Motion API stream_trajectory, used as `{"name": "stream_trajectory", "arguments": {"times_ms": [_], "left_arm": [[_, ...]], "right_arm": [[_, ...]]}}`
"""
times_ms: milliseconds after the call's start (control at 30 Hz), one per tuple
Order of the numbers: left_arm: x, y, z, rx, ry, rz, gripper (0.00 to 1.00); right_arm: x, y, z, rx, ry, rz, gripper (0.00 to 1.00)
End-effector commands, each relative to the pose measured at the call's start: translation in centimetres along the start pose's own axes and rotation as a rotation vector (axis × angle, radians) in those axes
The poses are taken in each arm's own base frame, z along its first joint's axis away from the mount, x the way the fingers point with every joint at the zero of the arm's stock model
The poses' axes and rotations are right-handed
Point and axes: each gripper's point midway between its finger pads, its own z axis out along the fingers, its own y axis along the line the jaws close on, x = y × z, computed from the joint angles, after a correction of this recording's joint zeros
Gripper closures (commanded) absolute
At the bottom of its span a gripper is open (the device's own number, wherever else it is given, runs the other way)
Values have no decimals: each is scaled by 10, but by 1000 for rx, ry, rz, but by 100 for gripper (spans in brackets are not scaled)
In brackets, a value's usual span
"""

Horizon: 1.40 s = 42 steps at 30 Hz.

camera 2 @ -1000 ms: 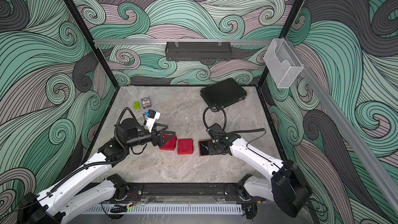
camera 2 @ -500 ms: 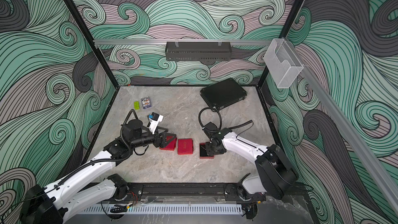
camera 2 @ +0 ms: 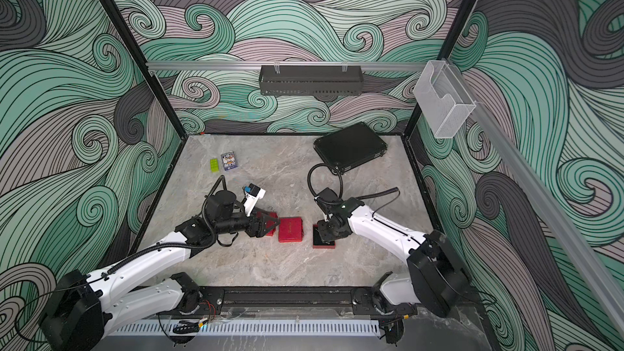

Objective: Take the necklace out of the lift-off lid jewelry box
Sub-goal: Place the jewelry box at the center of the board, then take out the inner lining from the jewelry box.

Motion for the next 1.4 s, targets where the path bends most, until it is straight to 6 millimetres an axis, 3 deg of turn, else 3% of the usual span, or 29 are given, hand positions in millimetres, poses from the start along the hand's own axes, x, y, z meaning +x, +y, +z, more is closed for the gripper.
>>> {"name": "stream_trajectory", "arguments": {"times_ms": [0, 133, 500, 600, 733, 833, 1100, 1367], "left_arm": [[3, -1, -1, -14, 3, 32, 28], [4, -3, -1, -8, 2, 43, 29], [5, -7, 0, -2, 4, 58, 30], [6, -6, -1, -7, 6, 57, 30], [7, -8, -3, -10, 6, 60, 30], [7, -8, -3, -13, 6, 61, 30], [6, -11, -3, -3, 6, 59, 31], [0, -28, -3, 87, -13, 39, 32]], "right_arm": [[-1, -1, 3, 40, 19, -1, 49], [3, -8, 12, 99, 37, 23, 45], [3, -7, 41, 119, 76, 8, 49], [7, -7, 53, 120, 107, -3, 55], [7, -5, 59, 110, 112, -6, 76], [1, -1, 53, 89, 78, -10, 89], [-19, 17, 13, -10, -42, -52, 93], [-35, 32, -28, -119, -147, -71, 94]]}}
